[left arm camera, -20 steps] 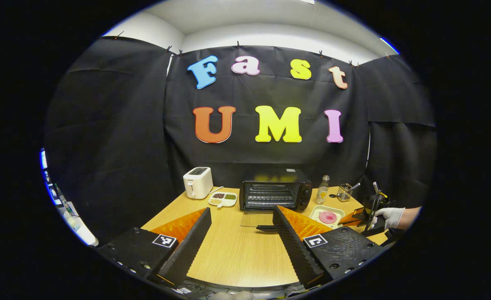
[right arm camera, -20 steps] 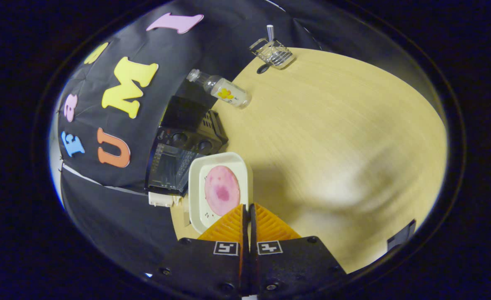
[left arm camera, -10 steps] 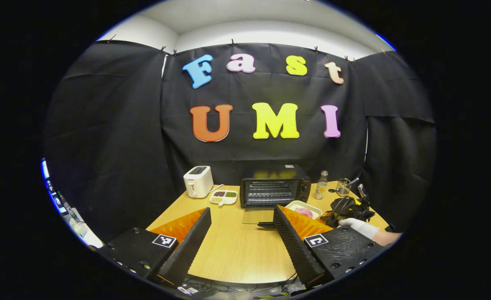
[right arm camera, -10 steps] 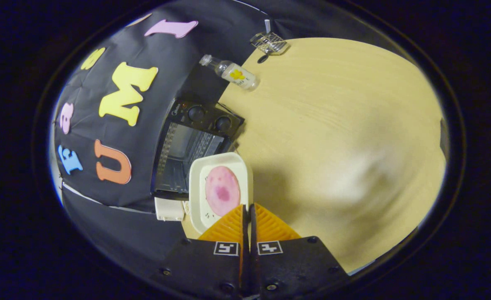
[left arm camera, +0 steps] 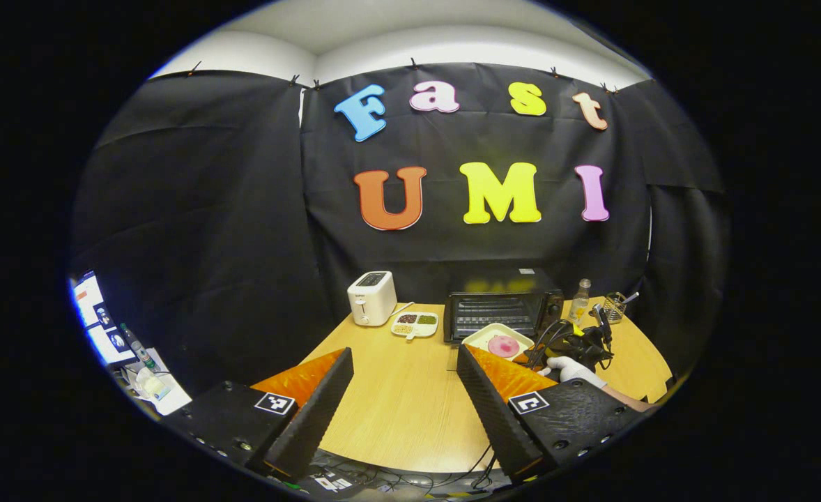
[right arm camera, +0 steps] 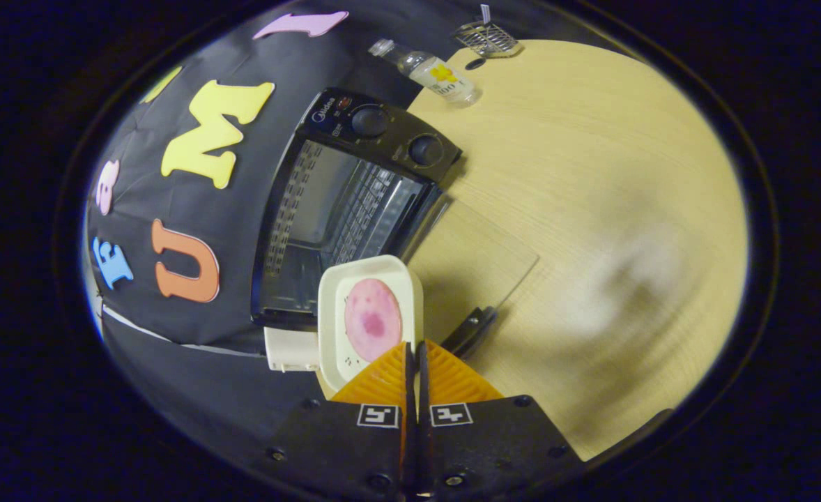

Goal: Open the electric oven with the left hand, put the food in, and close the electric oven.

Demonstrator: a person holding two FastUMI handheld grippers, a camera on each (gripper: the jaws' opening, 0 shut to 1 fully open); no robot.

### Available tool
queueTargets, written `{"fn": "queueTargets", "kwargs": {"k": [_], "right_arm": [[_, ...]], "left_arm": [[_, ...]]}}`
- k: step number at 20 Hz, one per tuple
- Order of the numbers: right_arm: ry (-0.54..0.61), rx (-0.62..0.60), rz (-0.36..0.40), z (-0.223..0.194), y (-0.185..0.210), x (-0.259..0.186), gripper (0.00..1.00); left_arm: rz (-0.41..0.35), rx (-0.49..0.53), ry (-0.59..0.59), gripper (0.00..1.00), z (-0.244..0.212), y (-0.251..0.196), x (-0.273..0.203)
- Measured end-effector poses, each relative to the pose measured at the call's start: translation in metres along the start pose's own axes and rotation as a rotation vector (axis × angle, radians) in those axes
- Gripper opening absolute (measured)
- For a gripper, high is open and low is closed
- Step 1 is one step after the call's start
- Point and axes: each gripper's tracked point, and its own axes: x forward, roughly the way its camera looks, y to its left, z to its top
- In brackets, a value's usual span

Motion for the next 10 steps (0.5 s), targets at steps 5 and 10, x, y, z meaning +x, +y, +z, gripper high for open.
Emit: {"fn": "queueTargets", "kwargs": {"k": [5,10], "right_arm": [[-0.009,-0.027,-0.006,0.033,0.023,0.048,0.0],[-0.061,-0.076,0.028,0.079,0.049,0.084,0.04]], "left_arm": [[0.04,-0.029,0.01,0.96,0.009,0.002,0.042],[0.081,-0.06,0.052,0.95,0.006,0.004,0.091]]}}
